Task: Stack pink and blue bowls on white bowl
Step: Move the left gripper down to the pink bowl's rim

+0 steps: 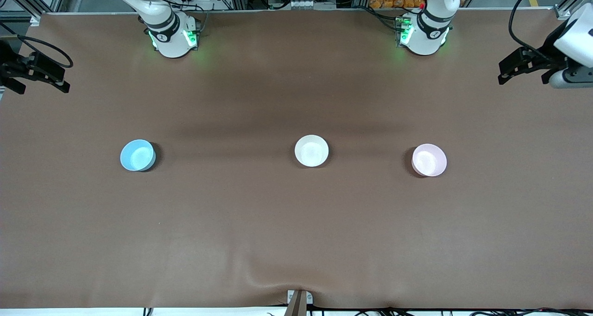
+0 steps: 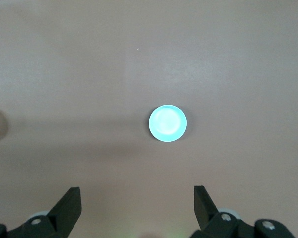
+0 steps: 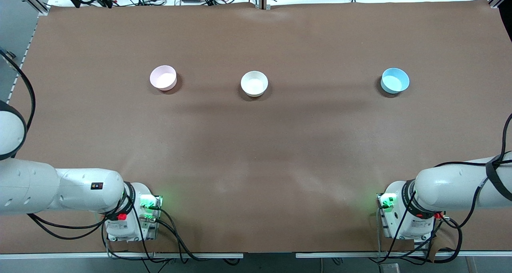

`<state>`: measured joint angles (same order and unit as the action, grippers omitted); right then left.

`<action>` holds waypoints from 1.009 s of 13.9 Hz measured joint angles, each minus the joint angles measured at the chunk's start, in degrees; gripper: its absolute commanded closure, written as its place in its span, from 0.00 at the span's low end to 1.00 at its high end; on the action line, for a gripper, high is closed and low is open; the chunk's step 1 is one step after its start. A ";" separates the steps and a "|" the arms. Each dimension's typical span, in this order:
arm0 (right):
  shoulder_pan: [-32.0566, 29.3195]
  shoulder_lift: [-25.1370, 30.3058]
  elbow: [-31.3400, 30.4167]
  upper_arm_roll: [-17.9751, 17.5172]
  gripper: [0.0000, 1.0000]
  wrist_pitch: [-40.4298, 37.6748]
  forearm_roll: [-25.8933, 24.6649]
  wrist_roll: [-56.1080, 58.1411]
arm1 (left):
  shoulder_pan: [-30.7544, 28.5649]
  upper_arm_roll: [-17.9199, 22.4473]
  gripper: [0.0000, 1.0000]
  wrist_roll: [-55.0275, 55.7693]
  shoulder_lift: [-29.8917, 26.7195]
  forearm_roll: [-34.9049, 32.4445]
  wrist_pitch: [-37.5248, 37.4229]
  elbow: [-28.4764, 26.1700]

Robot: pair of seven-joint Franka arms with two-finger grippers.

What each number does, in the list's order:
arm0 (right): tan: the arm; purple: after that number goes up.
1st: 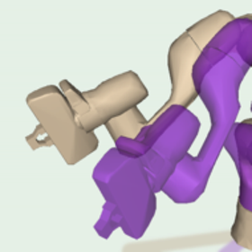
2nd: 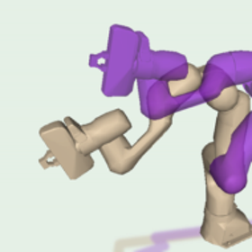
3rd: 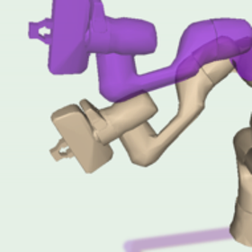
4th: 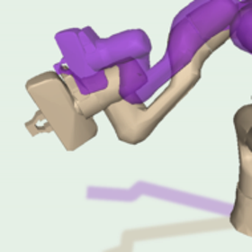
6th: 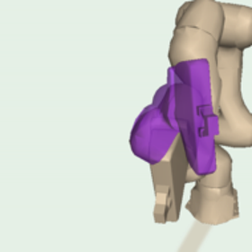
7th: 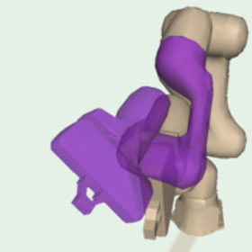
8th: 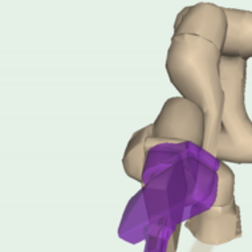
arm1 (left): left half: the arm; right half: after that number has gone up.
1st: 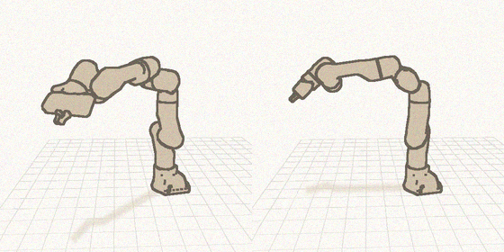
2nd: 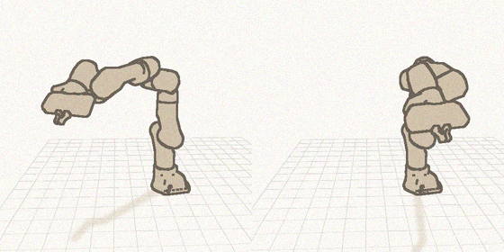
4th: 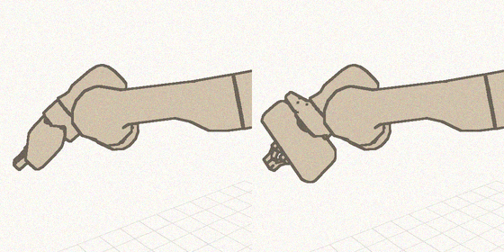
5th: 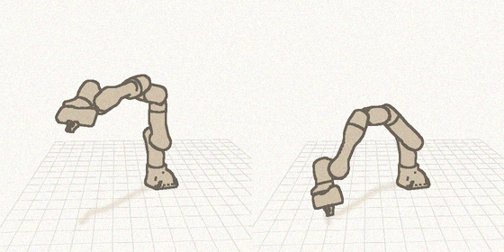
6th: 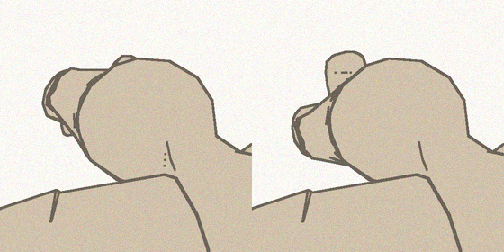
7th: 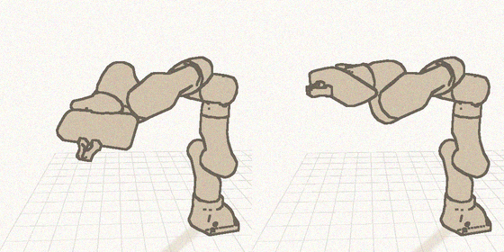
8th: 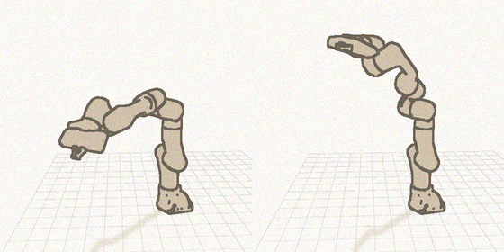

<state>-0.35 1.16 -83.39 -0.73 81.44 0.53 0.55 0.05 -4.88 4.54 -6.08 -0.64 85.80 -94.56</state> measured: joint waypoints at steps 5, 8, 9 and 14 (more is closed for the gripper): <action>-0.02 0.00 0.00 0.02 0.00 -0.03 0.00 0.00 | -1.09 0.09 0.00 0.01 1.96 -0.49 19.27 -14.14; -0.03 0.00 0.01 0.05 0.00 -0.12 0.00 0.00 | -2.01 0.10 0.00 0.01 5.80 -0.50 31.35 -22.24; -0.03 0.00 0.01 0.06 0.00 -0.14 0.00 0.00 | -2.07 0.10 0.08 0.01 7.94 -0.50 34.58 -23.86; -0.03 0.00 0.01 0.07 0.00 -0.19 0.00 0.00 | -3.91 0.13 0.19 0.01 19.24 -0.50 48.55 -27.58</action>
<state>-0.38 1.16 -83.39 -0.65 81.26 0.53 0.55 -3.87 -4.75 4.55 13.16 -1.14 134.36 -122.14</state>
